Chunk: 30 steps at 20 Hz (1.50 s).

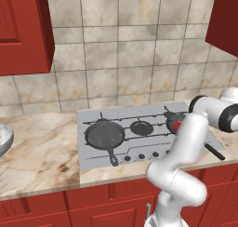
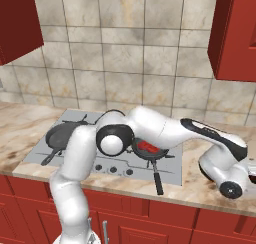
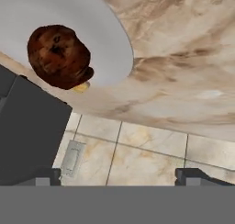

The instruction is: Place one of the steaks on the plate and the other in the bowl. Then place the bowl in the fridge.

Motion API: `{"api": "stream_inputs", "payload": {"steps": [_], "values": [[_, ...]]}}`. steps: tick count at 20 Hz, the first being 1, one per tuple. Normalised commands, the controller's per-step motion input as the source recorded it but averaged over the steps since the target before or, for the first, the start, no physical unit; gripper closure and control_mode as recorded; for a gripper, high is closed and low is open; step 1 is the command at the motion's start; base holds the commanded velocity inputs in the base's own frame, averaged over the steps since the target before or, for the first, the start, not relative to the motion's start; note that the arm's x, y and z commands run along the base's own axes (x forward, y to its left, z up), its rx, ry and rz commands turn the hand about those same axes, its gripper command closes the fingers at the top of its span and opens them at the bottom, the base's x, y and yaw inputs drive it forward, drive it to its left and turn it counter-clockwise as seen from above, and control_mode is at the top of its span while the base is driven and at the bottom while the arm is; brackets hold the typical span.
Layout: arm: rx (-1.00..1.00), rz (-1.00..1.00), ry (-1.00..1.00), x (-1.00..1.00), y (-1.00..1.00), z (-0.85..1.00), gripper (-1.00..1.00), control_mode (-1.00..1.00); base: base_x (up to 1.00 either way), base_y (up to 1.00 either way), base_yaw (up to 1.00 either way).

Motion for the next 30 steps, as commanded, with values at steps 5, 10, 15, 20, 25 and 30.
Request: {"api": "stream_inputs", "payload": {"steps": [5, 10, 15, 20, 25, 30], "values": [[-0.2, 0.01, 0.04, 0.0, 0.83, 1.0, -1.0, -1.0, 0.0, 0.0, 0.0], [-0.21, 0.0, 0.16, -0.11, 0.69, 0.84, -1.0, -1.0, 0.0, 0.0, 0.0], [-0.2, 0.08, 0.25, -0.23, 0.84, 0.71, -1.0, -1.0, 0.0, 0.0, 0.0], [-0.28, 0.15, 0.41, -0.16, 0.91, 0.78, -1.0, -1.0, 0.0, 0.0, 0.0], [-0.33, 0.13, 0.55, -0.02, 0.49, 0.77, -1.0, -1.0, 0.0, 0.0, 0.0], [-0.3, 0.1, 0.66, 0.0, 0.09, 0.76, -1.0, -1.0, 0.0, 0.0, 0.0]]}}
